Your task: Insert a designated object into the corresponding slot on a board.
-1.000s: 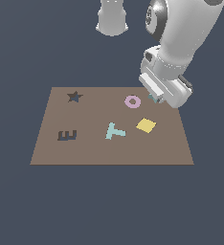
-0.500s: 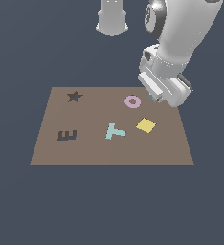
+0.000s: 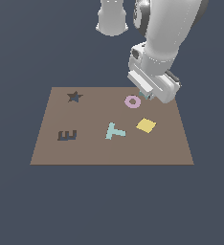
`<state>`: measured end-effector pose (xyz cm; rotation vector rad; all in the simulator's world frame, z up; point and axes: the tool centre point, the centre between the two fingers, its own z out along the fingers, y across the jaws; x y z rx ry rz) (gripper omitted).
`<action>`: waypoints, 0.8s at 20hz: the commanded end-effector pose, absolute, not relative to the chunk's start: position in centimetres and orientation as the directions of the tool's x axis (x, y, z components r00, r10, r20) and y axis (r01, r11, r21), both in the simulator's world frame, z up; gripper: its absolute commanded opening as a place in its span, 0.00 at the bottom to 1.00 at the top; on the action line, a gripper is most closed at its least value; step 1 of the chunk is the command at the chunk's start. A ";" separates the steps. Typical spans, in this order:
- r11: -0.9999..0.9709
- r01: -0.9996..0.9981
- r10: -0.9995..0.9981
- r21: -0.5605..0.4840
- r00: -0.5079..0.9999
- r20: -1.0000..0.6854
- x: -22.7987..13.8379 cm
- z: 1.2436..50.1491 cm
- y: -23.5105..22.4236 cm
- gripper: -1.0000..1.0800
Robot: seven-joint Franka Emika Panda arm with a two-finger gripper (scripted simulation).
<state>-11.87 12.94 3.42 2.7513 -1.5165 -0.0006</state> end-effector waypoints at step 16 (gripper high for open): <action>-0.753 -0.658 -0.658 -0.001 0.753 0.000 -13.8 3.7 -0.4 0.00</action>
